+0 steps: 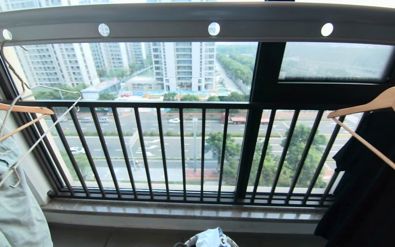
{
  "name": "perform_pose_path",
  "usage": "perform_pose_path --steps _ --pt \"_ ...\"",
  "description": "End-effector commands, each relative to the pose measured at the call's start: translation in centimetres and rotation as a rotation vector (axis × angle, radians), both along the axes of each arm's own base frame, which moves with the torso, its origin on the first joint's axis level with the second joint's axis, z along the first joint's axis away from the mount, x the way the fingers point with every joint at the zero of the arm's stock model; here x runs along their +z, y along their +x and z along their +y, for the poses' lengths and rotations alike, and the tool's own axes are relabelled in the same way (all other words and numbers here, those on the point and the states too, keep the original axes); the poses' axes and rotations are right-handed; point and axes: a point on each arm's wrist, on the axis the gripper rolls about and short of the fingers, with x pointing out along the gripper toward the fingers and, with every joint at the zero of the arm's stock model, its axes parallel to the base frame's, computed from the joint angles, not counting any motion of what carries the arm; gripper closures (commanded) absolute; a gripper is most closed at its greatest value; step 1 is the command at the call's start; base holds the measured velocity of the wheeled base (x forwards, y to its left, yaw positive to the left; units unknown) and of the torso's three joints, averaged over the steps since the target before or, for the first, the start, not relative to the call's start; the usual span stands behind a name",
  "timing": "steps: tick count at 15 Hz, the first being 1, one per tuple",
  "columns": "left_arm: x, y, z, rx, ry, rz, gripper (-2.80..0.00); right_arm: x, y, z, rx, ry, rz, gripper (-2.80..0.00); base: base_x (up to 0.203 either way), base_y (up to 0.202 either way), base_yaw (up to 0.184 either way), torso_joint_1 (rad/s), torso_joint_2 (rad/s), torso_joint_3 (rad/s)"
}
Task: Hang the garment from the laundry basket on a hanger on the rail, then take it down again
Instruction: Pick up the clothes rack on the clothesline
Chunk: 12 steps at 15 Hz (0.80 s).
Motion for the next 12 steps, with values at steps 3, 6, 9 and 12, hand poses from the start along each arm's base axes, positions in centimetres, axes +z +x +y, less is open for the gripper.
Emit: perform_pose_path --steps 3,6,9,12 --pt "0.00 0.00 0.00 0.001 0.000 0.000 0.00 0.00 0.01 0.00 0.000 -0.001 0.001 0.00 0.000 0.000 0.000 0.000 0.00 0.000" --pt "0.00 0.00 0.00 0.001 0.000 0.000 0.00 0.01 0.01 0.00 0.001 -0.001 0.000 0.00 0.000 0.000 0.000 0.000 0.00 0.000" --pt "0.00 0.00 0.00 0.001 0.000 0.000 0.00 0.00 0.01 0.00 0.000 -0.001 0.002 0.00 0.000 0.000 0.000 0.000 0.00 0.000" --pt "-0.01 0.00 0.00 0.001 0.000 0.002 0.00 0.00 0.01 0.00 0.001 -0.001 0.002 0.00 0.000 0.000 0.000 0.000 0.00 0.000"
